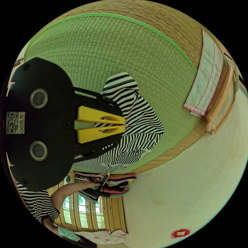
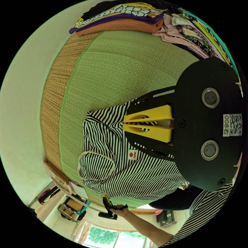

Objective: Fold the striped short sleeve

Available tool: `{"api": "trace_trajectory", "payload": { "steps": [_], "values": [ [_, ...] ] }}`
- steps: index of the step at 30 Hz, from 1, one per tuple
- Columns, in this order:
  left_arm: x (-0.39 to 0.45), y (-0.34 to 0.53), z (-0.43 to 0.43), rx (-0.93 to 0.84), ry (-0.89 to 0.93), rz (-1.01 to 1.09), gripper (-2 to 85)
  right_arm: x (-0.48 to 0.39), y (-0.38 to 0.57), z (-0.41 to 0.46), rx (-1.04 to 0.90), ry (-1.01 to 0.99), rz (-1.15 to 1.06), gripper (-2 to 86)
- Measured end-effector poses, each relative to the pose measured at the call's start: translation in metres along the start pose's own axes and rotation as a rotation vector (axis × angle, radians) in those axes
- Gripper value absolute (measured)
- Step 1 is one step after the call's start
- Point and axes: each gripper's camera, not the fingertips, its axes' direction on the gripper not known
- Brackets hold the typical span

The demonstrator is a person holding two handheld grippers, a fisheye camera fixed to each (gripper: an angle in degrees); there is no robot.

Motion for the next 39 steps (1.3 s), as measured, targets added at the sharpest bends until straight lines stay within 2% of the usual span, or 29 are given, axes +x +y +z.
{"api": "trace_trajectory", "payload": {
  "steps": [8, 18, 24, 28, 34, 37, 39],
  "values": [
    [0.005, -0.002, 0.015, 0.004, 0.011, 0.024, 0.4, 0.051, 0.01, -0.063, 0.12, -0.095, 0.14, 0.4],
    [0.007, 0.014, 0.041, -0.017, 0.043, 0.044, 1.1, 0.108, 0.016, -0.067, 0.023, -0.062, 0.335, 0.6],
    [0.014, 0.024, 0.035, 0.027, 0.089, 0.085, 3.6, 0.102, 0.024, -0.065, 0.029, -0.048, 0.405, 0.7],
    [0.013, 0.026, 0.026, 0.069, 0.035, 0.075, 5.5, 0.095, 0.035, -0.08, 0.077, -0.05, 0.449, 0.9],
    [-0.011, 0.035, 0.029, 0.061, -0.08, -0.017, 5.4, 0.05, 0.028, -0.101, 0.125, -0.064, 0.37, 1.0],
    [-0.017, 0.043, 0.037, 0.063, -0.062, -0.053, 1.9, 0.016, 0.013, -0.111, 0.15, -0.091, 0.301, 1.2],
    [0.0, 0.053, 0.037, 0.108, 0.023, 0.025, 1.0, -0.012, 0.001, -0.119, 0.165, -0.112, 0.232, 1.4]
  ]
}}
